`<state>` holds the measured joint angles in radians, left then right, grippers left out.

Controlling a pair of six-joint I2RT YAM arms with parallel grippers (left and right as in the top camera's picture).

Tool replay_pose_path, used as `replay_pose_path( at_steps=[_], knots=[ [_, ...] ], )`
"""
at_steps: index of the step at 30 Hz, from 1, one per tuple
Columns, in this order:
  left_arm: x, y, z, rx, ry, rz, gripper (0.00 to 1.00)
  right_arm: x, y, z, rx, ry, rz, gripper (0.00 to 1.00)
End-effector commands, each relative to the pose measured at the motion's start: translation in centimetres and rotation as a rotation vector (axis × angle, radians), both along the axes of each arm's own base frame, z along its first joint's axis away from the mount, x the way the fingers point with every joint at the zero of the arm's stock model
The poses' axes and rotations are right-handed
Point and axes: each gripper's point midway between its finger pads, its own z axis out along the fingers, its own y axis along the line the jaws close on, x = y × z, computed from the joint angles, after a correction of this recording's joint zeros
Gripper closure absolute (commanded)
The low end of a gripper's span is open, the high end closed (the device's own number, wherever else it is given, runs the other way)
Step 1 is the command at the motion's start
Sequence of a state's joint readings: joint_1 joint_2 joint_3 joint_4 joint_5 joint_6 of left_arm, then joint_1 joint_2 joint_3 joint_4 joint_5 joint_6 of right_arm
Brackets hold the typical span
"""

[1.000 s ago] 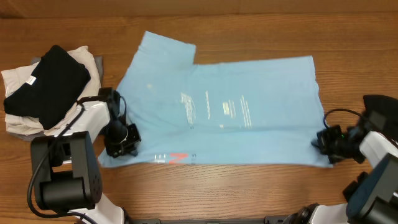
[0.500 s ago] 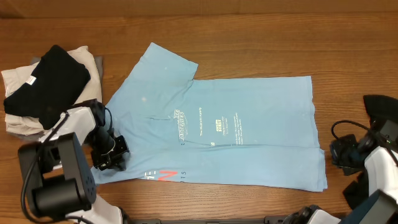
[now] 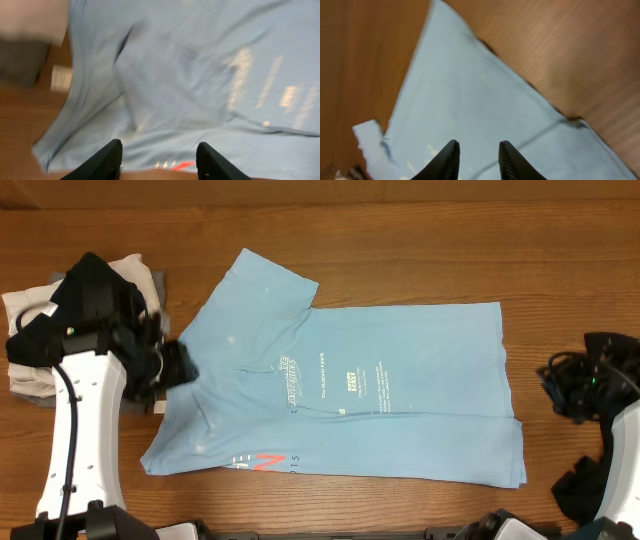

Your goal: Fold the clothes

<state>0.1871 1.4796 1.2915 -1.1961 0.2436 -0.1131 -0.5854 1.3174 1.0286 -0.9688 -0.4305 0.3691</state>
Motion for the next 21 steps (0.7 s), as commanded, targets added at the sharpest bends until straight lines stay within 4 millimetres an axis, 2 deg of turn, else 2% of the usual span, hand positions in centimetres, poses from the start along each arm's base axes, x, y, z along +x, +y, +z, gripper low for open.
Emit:
replay_pose_path(
  at_steps=[1,3,6,7,12,15,18,21],
  knots=[
    [3.1,-2.9,3.7,-0.029,-0.144,-0.16,0.46,2.8,1.6,4.0,-0.049,-0.118,0.131,0.66],
    [5.0,-4.2,4.8,-0.023,-0.184,-0.212,0.42,4.3,2.2,4.8,-0.062,-0.145,0.171,0.62],
    [8.1,-6.5,5.5,-0.013,-0.216,-0.311,0.36,6.5,2.4,4.6,-0.048,-0.148,0.184,0.57],
    [9.2,-7.1,5.5,-0.014,-0.223,-0.33,0.31,7.4,2.4,4.3,-0.044,-0.148,0.194,0.56],
    [15.4,-10.3,4.7,-0.017,-0.258,-0.405,0.21,11.2,1.3,2.7,-0.014,-0.152,0.213,0.45],
    [19.3,-11.6,2.6,-0.021,-0.27,-0.407,0.14,12.5,1.5,1.5,0.028,-0.165,0.239,0.37],
    [22.7,-12.6,-0.5,-0.048,-0.27,-0.341,0.14,12.5,1.7,0.5,0.051,-0.144,0.248,0.36],
    [25.1,-12.9,-4.0,-0.083,-0.255,-0.241,0.16,12.2,1.9,0.4,0.043,-0.138,0.274,0.36]
  ],
)
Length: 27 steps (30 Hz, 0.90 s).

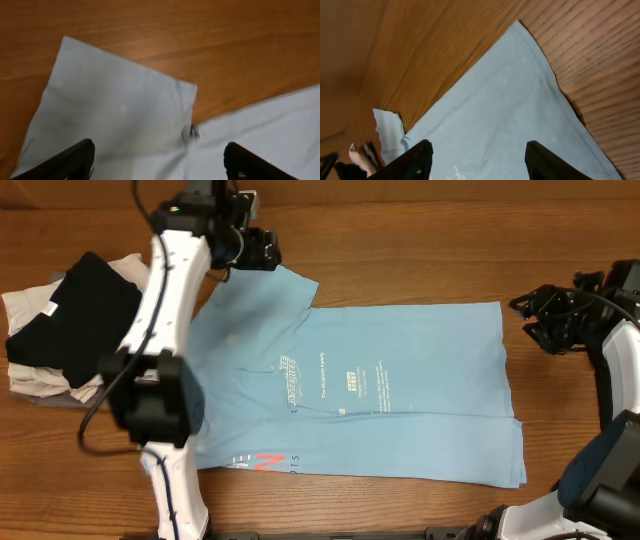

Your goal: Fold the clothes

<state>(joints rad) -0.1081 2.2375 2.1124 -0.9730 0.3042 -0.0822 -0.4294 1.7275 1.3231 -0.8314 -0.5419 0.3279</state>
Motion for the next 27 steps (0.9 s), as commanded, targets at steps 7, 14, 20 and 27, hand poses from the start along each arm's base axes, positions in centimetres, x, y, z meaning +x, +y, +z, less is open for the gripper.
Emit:
replay_pose_path(
  at_steps=[7,14,20,27],
  knots=[
    [3.5,-1.3,-9.7,-0.138,0.143,0.232,0.21,-0.5,0.7,1.1,-0.007,-0.01,0.066,0.37],
    [3.9,-1.9,-13.6,-0.182,0.204,0.302,0.28,-0.7,0.8,1.0,-0.004,-0.002,0.066,0.37],
    [4.1,-1.7,-14.4,-0.136,0.192,0.328,0.33,-0.7,0.6,0.9,-0.014,0.003,0.062,0.37],
    [5.0,-3.7,-11.4,-0.091,0.037,0.014,0.3,-0.7,0.4,0.7,-0.026,0.009,0.057,0.37]
  ],
)
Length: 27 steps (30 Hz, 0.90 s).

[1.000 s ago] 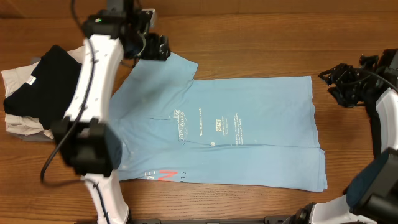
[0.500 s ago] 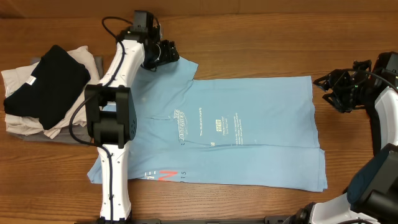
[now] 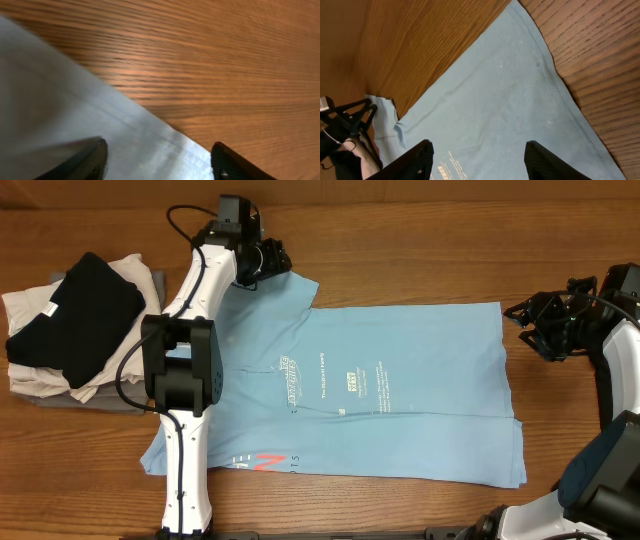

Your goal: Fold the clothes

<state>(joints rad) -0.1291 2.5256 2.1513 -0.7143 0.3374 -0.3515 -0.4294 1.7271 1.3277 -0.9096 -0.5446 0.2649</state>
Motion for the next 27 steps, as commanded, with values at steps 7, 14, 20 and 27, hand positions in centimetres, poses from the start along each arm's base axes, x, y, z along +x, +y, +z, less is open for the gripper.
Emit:
replay_pose_path(
  at_steps=[7,14,20,27],
  knots=[
    [1.4,1.4,3.3,0.29,-0.153,-0.272,0.25,0.6,-0.3,1.1,-0.027,-0.035,0.007,0.37],
    [3.0,1.1,3.7,0.334,-0.244,-0.307,0.27,0.3,-0.2,1.0,-0.021,-0.019,0.007,0.37],
    [3.6,0.0,3.9,0.39,-0.312,-0.392,0.27,-0.1,0.0,0.7,-0.015,-0.001,0.006,0.37],
    [2.5,-0.1,1.9,0.417,-0.256,-0.417,0.27,-0.3,0.1,0.6,-0.012,0.008,0.006,0.38]
  ],
)
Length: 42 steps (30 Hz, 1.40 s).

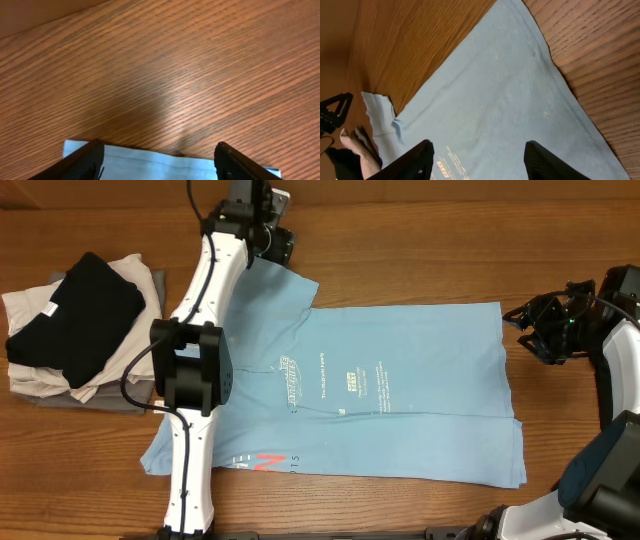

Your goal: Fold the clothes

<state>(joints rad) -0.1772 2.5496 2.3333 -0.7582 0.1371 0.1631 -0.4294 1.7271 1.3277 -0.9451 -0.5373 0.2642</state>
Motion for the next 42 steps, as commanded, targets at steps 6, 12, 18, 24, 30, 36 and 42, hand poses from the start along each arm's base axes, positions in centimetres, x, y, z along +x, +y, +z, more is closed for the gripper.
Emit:
replay_pose_path(
  at_steps=[6,12,18,24,30,36,42],
  knots=[
    [-2.3,0.3,-5.5,0.05,0.129,-0.015,0.29,0.4,-0.1,0.9,-0.018,-0.025,0.008,0.38],
    [-2.6,0.8,-6.1,0.063,0.149,0.021,0.28,0.3,-0.1,0.9,-0.018,-0.022,0.01,0.38],
    [-3.5,1.4,-7.0,0.106,0.187,0.011,0.36,0.3,-0.1,0.8,-0.017,-0.02,0.01,0.38],
    [-4.6,1.6,-8.7,0.112,0.247,0.018,0.78,0.2,0.0,0.8,-0.016,-0.017,0.01,0.38],
    [-4.3,1.7,-6.5,0.105,0.223,0.034,0.94,0.5,-0.2,0.9,-0.023,-0.031,0.01,0.38],
    [-5.0,2.0,-2.8,0.11,0.226,0.044,0.95,2.9,-1.4,1.9,-0.083,-0.145,0.008,0.38],
    [-6.4,2.8,-0.2,0.127,0.25,0.1,0.96,4.7,-2.9,2.4,-0.196,-0.226,0.018,0.43]
  ],
)
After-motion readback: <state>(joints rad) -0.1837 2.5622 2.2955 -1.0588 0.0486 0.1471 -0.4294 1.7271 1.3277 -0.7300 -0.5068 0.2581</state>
